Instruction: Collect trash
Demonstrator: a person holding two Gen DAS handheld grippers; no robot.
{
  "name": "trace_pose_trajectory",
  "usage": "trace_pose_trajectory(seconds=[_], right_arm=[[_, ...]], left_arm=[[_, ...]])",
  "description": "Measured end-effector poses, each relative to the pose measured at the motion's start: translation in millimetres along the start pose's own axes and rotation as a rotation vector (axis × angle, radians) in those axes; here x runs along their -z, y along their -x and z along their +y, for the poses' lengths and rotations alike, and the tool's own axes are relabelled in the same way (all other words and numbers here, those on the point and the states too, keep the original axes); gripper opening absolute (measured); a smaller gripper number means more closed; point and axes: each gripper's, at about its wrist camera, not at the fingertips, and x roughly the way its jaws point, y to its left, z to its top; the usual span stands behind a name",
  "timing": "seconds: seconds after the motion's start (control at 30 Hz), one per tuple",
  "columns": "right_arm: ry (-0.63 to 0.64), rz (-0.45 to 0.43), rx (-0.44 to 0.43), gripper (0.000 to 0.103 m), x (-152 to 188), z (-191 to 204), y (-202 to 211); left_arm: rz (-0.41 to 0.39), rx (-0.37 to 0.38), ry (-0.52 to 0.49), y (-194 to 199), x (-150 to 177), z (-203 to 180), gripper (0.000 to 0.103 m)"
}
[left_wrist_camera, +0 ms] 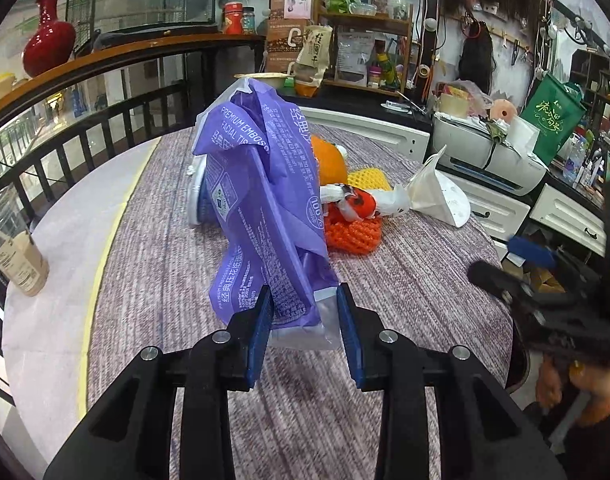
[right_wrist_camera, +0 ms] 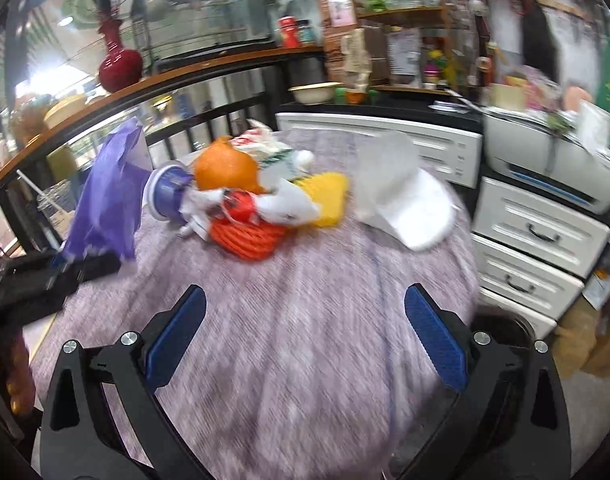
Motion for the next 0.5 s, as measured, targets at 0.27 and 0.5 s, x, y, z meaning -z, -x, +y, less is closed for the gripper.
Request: trace_pose_trajectory(seconds=[0.27, 0.5], right_arm=[[0.121, 0.03, -0.032, 0.097, -43.9, 37.0, -49.7], [0.223, 0.082, 0.034, 0.082, -56.4, 61.8, -91.7]], left_arm=[[-0.034, -0.027, -0.007, 11.5, 10.4, 11.8, 0.033], [-0.037, -0.008, 0.017, 12.4, 15.2, 21.6, 0.033]])
